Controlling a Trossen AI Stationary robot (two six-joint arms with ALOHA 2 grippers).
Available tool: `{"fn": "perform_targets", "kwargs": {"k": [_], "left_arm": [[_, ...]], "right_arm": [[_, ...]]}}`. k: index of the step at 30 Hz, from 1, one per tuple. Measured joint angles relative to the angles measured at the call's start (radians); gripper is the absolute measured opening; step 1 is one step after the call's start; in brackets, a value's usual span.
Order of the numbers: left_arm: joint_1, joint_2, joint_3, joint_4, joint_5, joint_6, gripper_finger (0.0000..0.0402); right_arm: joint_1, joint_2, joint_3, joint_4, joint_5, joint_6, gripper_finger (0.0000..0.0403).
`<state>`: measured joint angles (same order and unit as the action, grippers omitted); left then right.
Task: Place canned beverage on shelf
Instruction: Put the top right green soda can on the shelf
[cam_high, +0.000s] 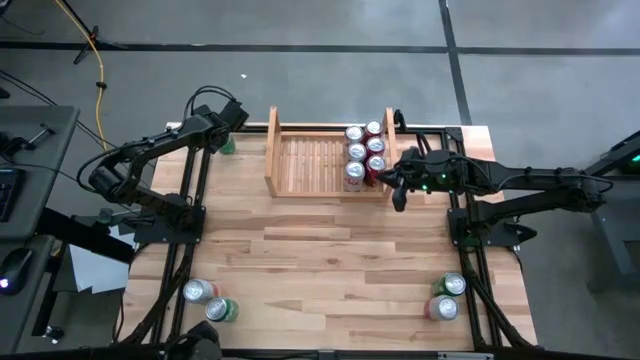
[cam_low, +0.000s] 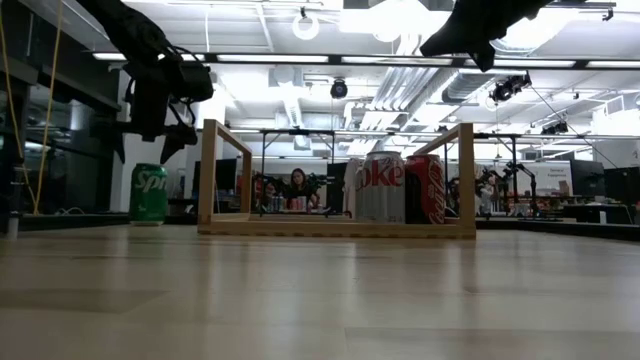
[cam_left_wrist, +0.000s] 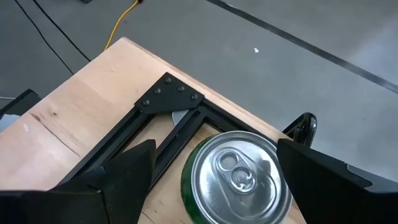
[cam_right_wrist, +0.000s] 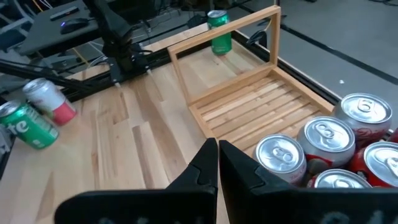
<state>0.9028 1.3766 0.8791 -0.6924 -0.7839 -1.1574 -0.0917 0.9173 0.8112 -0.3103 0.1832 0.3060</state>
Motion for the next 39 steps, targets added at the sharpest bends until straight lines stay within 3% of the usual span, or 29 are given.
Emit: {"fn": "perform_targets", "kwargs": {"k": [18, 22, 26, 32, 39], "left_arm": [[-0.016, 0.027, 0.0, 0.017, -0.057, 0.01, 0.0324], [-0.023, 0.037, 0.0, 0.084, -0.027, -0.01, 0.0324], [-0.043, 0.036, 0.001, 0.185, -0.043, 0.074, 0.0324], [-0.031, 0.036, 0.001, 0.167, -0.053, 0.115, 0.0324], [-0.004, 0.079, 0.0, 0.166, 0.014, 0.158, 0.0324]], "right_arm": [[0.0, 0.0, 0.0, 0.0, 0.001, 0.0, 0.0], [0.0, 0.0, 0.0, 0.0, 0.001, 0.004, 0.0], [0.0, 0.0, 0.0, -0.001, 0.001, 0.008, 0.0], [0.0, 0.0, 0.0, -0.001, 0.001, 0.008, 0.0], [0.0, 0.0, 0.0, -0.001, 0.001, 0.008, 0.0]]}}
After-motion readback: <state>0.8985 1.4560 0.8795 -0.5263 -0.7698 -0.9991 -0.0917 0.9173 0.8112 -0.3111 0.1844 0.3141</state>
